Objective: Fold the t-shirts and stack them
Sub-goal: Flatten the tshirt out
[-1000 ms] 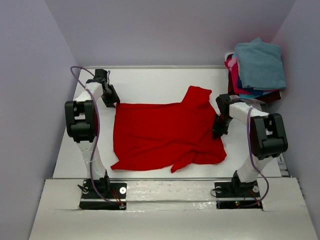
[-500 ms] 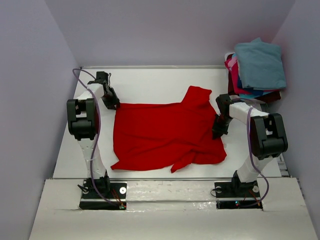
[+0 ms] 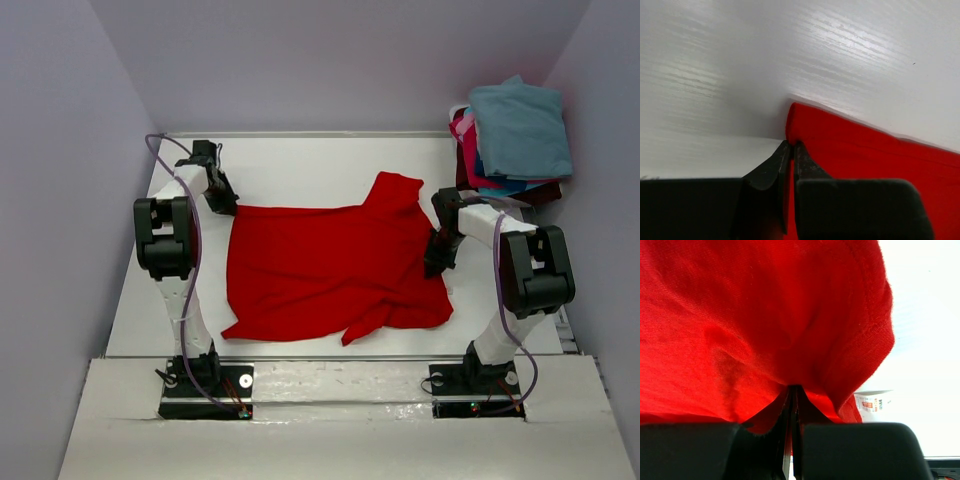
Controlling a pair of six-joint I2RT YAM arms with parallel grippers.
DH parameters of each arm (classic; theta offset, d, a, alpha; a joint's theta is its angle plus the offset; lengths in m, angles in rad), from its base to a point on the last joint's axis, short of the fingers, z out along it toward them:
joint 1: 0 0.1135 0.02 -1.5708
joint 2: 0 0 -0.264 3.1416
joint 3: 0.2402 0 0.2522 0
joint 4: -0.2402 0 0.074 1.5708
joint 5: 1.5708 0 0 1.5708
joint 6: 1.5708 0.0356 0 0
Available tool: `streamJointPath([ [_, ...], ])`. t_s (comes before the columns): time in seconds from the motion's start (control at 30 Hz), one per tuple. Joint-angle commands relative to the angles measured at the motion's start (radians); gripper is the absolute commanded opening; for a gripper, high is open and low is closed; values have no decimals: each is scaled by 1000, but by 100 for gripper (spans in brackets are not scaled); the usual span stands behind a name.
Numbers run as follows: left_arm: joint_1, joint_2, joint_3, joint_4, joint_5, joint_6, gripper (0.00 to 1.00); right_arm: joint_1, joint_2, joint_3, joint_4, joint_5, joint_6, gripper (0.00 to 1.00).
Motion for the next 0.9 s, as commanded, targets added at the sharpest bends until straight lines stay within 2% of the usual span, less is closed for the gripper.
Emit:
streamJointPath([
  [0.0,5,-25,76,-21,-4,11,11,14,37,-1,39,3,8,7],
  [0.3,5,15,185,-62,8,8,11,14,43,-9,41,6,3,7],
  [0.5,5,52,252,-90,9,6,19,14,42,-16,41,9,0,7],
  [0.87,5,122,311,-111,2,3,19,14,42,13,67,1,0,7],
])
